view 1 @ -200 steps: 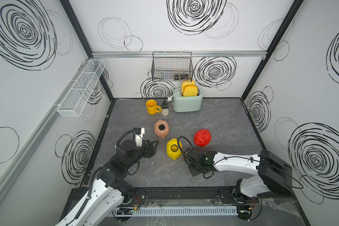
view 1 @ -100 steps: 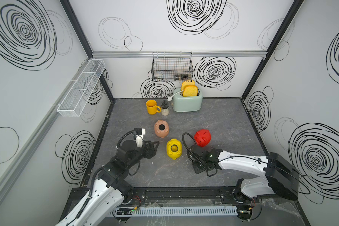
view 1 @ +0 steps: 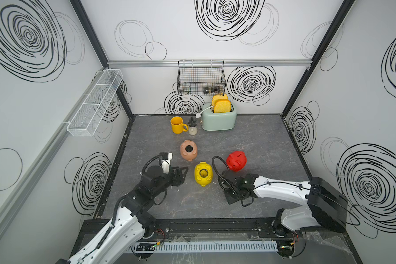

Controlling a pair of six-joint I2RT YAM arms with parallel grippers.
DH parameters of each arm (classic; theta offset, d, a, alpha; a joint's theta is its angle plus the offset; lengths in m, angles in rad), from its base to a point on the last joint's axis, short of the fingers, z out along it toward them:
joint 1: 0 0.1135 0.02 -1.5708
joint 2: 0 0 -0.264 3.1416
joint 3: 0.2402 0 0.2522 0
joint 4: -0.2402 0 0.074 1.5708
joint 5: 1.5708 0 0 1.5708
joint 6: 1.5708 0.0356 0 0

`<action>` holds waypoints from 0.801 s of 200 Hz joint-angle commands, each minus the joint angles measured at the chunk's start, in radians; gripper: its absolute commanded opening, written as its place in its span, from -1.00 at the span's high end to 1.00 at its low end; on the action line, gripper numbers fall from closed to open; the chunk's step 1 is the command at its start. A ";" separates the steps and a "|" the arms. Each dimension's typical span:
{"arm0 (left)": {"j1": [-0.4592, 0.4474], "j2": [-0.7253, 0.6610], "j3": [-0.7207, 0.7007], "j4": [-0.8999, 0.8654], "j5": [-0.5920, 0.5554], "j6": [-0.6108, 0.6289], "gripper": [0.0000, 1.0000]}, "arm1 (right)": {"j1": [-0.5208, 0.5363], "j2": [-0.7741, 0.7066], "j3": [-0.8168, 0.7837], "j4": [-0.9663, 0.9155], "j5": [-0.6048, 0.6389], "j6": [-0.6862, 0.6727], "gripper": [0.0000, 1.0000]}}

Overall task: Close piggy banks
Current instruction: Pick up the knob at the center of the board.

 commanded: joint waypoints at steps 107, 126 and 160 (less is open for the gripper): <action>0.006 0.117 -0.135 0.321 0.091 -0.054 -0.28 | -0.016 -0.106 0.285 -0.123 0.024 -0.246 1.00; 0.005 0.135 -0.155 0.362 0.100 -0.067 -0.28 | -0.016 -0.101 0.310 -0.104 0.030 -0.336 1.00; 0.006 0.182 -0.173 0.414 0.117 -0.072 -0.28 | -0.017 -0.062 0.361 -0.063 -0.003 -0.473 1.00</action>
